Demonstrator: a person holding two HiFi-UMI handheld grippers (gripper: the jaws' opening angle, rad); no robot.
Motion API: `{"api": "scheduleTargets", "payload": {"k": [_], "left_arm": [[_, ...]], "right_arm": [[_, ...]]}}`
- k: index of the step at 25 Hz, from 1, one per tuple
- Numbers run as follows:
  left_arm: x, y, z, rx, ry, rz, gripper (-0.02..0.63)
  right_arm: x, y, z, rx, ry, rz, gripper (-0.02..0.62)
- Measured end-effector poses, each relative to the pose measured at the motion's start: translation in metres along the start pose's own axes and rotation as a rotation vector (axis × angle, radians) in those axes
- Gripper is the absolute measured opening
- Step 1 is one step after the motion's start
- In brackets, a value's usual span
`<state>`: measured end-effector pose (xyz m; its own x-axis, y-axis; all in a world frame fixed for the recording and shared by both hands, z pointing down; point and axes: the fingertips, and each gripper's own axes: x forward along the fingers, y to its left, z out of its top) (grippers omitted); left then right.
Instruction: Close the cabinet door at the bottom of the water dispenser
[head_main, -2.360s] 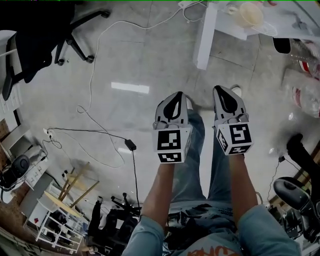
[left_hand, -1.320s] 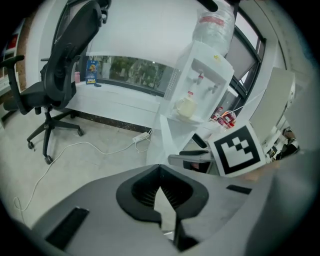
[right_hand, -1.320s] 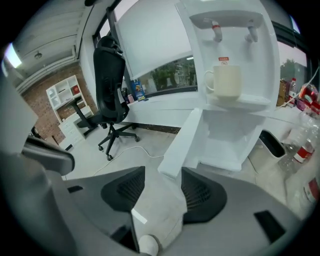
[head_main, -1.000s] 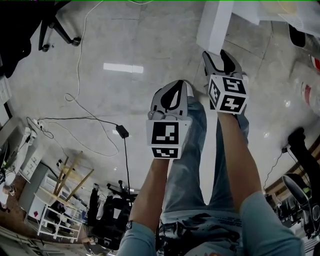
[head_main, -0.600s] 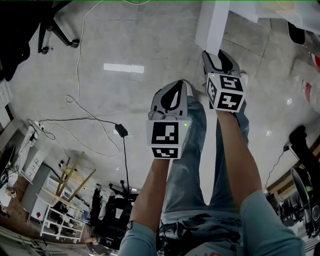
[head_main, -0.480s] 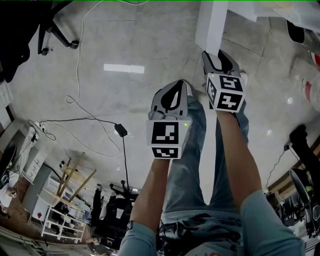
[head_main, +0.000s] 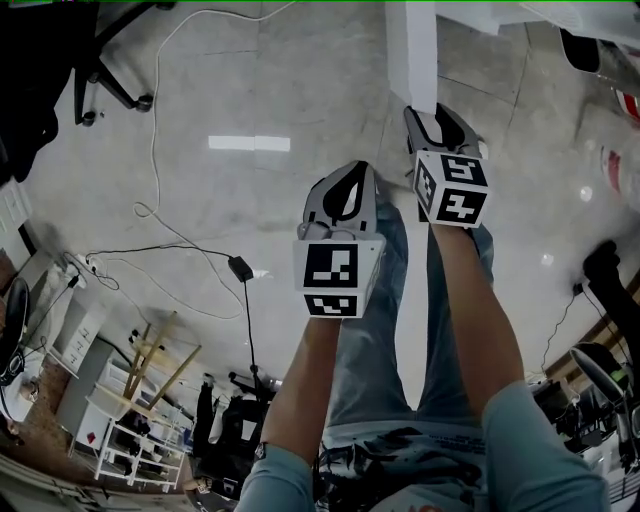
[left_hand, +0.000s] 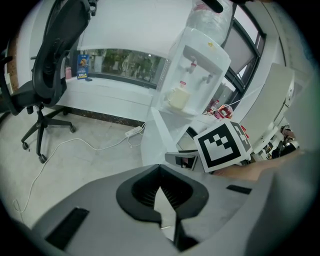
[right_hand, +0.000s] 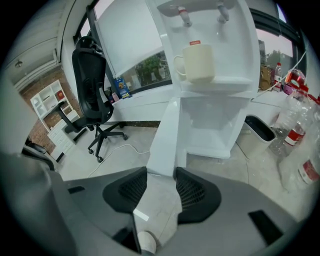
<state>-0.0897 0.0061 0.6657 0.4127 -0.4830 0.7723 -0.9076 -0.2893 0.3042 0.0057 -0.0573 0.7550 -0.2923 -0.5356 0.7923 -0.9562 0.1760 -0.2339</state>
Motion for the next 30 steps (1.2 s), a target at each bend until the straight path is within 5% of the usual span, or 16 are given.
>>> {"api": "scheduleTargets", "payload": {"k": [24,30], "left_arm": [[0.054,-0.082,0.018,0.061,0.047,-0.053,0.008],[0.066,-0.095,0.028,0.039,0.032,-0.015,0.008]], "right_arm": [[-0.025,-0.112,0.013,0.015,-0.019,-0.070,0.198],[-0.029,-0.133,0.020,-0.034,-0.029,-0.045,0.199]]}}
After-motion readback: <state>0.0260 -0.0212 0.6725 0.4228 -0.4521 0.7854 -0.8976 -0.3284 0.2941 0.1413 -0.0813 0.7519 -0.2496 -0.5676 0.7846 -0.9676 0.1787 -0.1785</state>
